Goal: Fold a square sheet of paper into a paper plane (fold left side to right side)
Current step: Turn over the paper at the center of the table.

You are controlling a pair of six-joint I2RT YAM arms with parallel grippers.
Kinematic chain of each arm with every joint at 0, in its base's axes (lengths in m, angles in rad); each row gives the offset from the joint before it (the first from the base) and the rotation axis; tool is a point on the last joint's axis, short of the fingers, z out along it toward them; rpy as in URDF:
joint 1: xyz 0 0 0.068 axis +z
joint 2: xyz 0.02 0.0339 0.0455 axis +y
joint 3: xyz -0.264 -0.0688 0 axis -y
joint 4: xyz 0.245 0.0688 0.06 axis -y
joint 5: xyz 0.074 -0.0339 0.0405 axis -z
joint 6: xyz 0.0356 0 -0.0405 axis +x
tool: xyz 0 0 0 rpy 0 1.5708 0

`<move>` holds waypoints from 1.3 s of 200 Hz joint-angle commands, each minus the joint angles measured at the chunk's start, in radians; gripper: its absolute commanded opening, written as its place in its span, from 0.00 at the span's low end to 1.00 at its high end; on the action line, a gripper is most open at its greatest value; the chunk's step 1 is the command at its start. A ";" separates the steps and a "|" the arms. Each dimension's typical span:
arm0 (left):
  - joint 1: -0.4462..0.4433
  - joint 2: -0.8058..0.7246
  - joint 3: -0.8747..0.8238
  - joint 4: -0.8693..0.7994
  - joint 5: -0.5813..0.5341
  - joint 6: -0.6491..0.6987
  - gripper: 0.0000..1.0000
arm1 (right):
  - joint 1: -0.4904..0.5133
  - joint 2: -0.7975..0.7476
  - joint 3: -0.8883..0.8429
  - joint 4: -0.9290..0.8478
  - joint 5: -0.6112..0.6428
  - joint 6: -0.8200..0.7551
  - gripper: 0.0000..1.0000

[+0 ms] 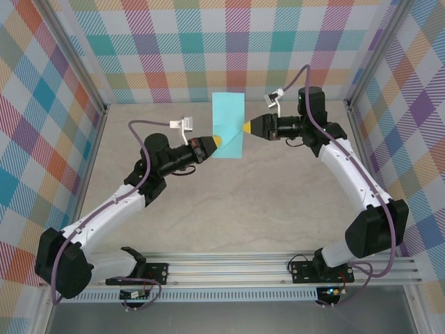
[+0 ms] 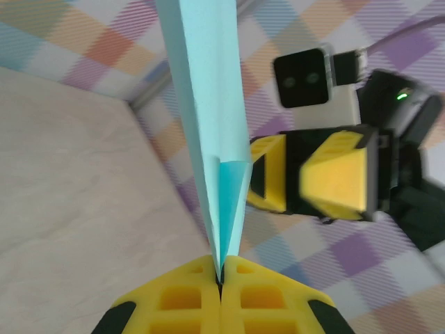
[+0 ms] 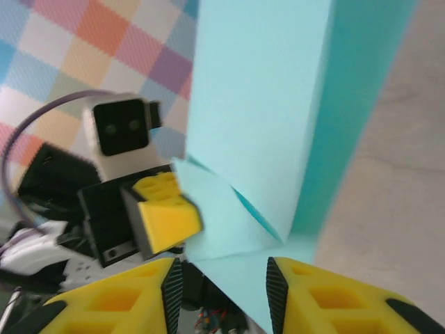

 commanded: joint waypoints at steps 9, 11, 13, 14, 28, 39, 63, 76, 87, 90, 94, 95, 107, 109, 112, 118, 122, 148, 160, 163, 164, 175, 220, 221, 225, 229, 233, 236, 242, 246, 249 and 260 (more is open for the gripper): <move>-0.081 -0.034 0.070 -0.452 -0.363 0.312 0.00 | -0.070 -0.053 -0.018 -0.275 0.339 -0.109 0.48; -0.086 -0.030 0.074 -0.478 -0.384 0.323 0.00 | -0.070 -0.053 -0.020 -0.291 0.368 -0.112 0.48; -0.092 -0.023 0.079 -0.503 -0.402 0.335 0.00 | -0.074 -0.053 -0.022 -0.307 0.388 -0.114 0.48; -0.094 -0.019 0.084 -0.515 -0.412 0.339 0.00 | -0.076 -0.054 -0.023 -0.314 0.406 -0.114 0.48; -0.147 0.041 0.148 -0.717 -0.622 0.374 0.00 | -0.114 -0.047 -0.051 -0.397 0.553 -0.099 0.49; -0.199 0.103 0.208 -0.858 -0.783 0.375 0.00 | -0.167 -0.053 -0.111 -0.398 0.572 -0.067 0.49; -0.307 0.263 0.344 -1.092 -1.078 0.324 0.00 | -0.276 -0.103 -0.275 -0.319 0.592 0.007 0.52; -0.337 0.365 0.420 -1.203 -1.180 0.254 0.00 | -0.295 -0.122 -0.323 -0.305 0.637 0.010 0.53; -0.352 0.454 0.480 -1.286 -1.228 0.191 0.00 | -0.300 -0.132 -0.342 -0.307 0.668 0.002 0.54; -0.356 0.478 0.494 -1.304 -1.235 0.177 0.00 | -0.301 -0.134 -0.348 -0.308 0.676 -0.001 0.54; -0.358 0.508 0.512 -1.324 -1.239 0.158 0.00 | -0.301 -0.137 -0.352 -0.310 0.683 -0.005 0.54; -0.358 0.512 0.516 -1.328 -1.239 0.155 0.00 | -0.300 -0.137 -0.353 -0.310 0.686 -0.005 0.54; -0.362 0.601 0.562 -1.367 -1.229 0.109 0.00 | -0.300 -0.146 -0.362 -0.317 0.708 -0.016 0.54; -0.362 0.615 0.571 -1.371 -1.225 0.106 0.00 | -0.300 -0.146 -0.364 -0.318 0.710 -0.018 0.54; -0.363 0.634 0.579 -1.375 -1.217 0.096 0.00 | -0.300 -0.148 -0.366 -0.319 0.714 -0.020 0.54; -0.364 0.666 0.598 -1.380 -1.199 0.082 0.00 | -0.301 -0.150 -0.368 -0.321 0.721 -0.026 0.54; -0.365 0.688 0.610 -1.380 -1.185 0.072 0.00 | -0.301 -0.151 -0.370 -0.324 0.725 -0.029 0.54; -0.365 0.823 0.685 -1.370 -1.069 0.045 0.00 | -0.301 -0.161 -0.382 -0.327 0.730 -0.044 0.54; -0.366 0.879 0.734 -1.375 -1.024 0.046 0.00 | -0.302 -0.164 -0.392 -0.325 0.730 -0.048 0.54; -0.367 0.892 0.748 -1.376 -1.016 0.048 0.00 | -0.301 -0.165 -0.396 -0.326 0.730 -0.049 0.54; -0.368 0.896 0.750 -1.377 -1.014 0.048 0.00 | -0.302 -0.165 -0.396 -0.325 0.730 -0.049 0.54; -0.373 0.936 0.795 -1.379 -0.988 0.067 0.00 | -0.301 -0.161 -0.405 -0.330 0.731 -0.054 0.53; -0.376 1.002 0.898 -1.328 -0.810 0.142 0.27 | -0.301 -0.119 -0.446 -0.333 0.707 -0.077 0.53; -0.375 1.002 0.899 -1.327 -0.804 0.142 0.28 | -0.301 -0.118 -0.447 -0.332 0.706 -0.078 0.53; -0.376 0.999 0.904 -1.320 -0.791 0.146 0.33 | -0.301 -0.115 -0.451 -0.328 0.699 -0.080 0.53; -0.373 0.997 0.909 -1.313 -0.774 0.153 0.36 | -0.302 -0.111 -0.455 -0.328 0.693 -0.081 0.54; -0.374 0.992 0.914 -1.308 -0.758 0.159 0.39 | -0.302 -0.108 -0.458 -0.323 0.688 -0.081 0.54; -0.373 0.988 0.917 -1.302 -0.749 0.161 0.41 | -0.302 -0.104 -0.460 -0.321 0.681 -0.082 0.54; -0.371 0.978 0.923 -1.291 -0.728 0.167 0.45 | -0.302 -0.096 -0.464 -0.311 0.662 -0.087 0.54; -0.369 0.970 0.925 -1.279 -0.704 0.175 0.48 | -0.302 -0.091 -0.466 -0.303 0.644 -0.090 0.53; -0.366 0.964 0.923 -1.267 -0.682 0.181 0.49 | -0.302 -0.086 -0.468 -0.297 0.629 -0.091 0.52; -0.353 0.925 0.913 -1.232 -0.623 0.191 0.54 | -0.301 -0.066 -0.477 -0.268 0.554 -0.090 0.50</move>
